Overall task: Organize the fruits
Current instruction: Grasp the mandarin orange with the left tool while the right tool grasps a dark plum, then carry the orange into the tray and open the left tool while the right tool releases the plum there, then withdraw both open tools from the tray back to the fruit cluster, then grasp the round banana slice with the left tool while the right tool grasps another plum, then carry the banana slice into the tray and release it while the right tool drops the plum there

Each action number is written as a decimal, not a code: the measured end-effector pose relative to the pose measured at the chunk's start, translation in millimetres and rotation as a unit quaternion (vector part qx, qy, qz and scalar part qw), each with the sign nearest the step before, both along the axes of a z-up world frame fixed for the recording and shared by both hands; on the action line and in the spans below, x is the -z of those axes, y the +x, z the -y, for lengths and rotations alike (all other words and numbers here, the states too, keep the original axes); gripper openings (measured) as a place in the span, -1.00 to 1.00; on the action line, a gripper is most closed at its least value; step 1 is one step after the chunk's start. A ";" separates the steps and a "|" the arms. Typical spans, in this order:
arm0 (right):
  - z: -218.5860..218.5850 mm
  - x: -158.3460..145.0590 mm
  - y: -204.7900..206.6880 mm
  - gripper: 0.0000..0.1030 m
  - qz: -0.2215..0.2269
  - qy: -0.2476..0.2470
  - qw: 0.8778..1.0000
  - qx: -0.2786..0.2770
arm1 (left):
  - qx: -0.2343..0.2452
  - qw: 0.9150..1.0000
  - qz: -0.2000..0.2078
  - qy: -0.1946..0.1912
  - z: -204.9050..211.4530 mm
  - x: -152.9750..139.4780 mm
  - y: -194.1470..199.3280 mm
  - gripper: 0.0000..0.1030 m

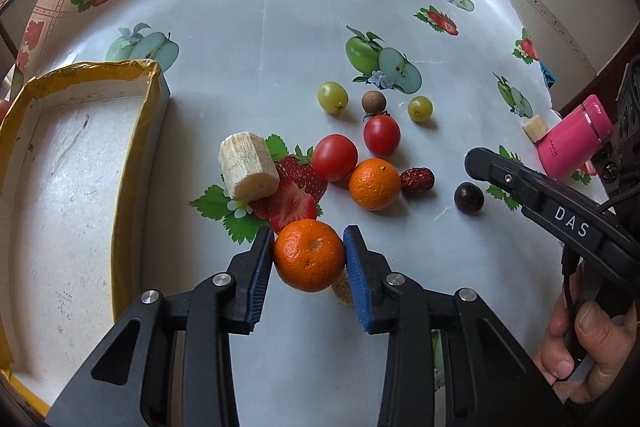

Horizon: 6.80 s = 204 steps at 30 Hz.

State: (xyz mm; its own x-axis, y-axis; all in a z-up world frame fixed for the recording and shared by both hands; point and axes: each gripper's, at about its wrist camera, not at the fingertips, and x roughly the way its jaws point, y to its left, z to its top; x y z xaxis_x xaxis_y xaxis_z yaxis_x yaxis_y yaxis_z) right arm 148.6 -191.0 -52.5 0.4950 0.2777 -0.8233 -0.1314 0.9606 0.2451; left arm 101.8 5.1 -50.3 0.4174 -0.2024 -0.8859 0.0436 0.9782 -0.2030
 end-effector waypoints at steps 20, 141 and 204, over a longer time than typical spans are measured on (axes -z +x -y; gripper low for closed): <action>-53.5 -39.8 -102.6 -0.47 0.016 0.033 0.997 -0.064 | -0.032 0.999 0.033 -0.011 -70.6 -38.7 -72.7 -0.36; 3.7 4.4 -47.7 0.06 0.012 -0.037 0.999 0.005 | 0.043 0.999 -0.029 0.007 15.8 4.6 -20.9 0.21; -158.5 -46.8 -131.6 -0.52 0.040 -0.011 0.988 -0.149 | -0.073 0.997 0.017 0.031 -124.4 -31.2 -84.1 -0.46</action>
State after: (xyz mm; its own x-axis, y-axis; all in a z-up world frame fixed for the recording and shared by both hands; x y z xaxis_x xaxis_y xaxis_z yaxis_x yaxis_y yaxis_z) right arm 17.0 -32.5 -5.7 0.4574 0.4029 -0.7927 -0.4267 0.8816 0.2019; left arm 17.7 129.5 -19.1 0.4678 -0.0830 -0.8799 -0.0945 0.9852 -0.1432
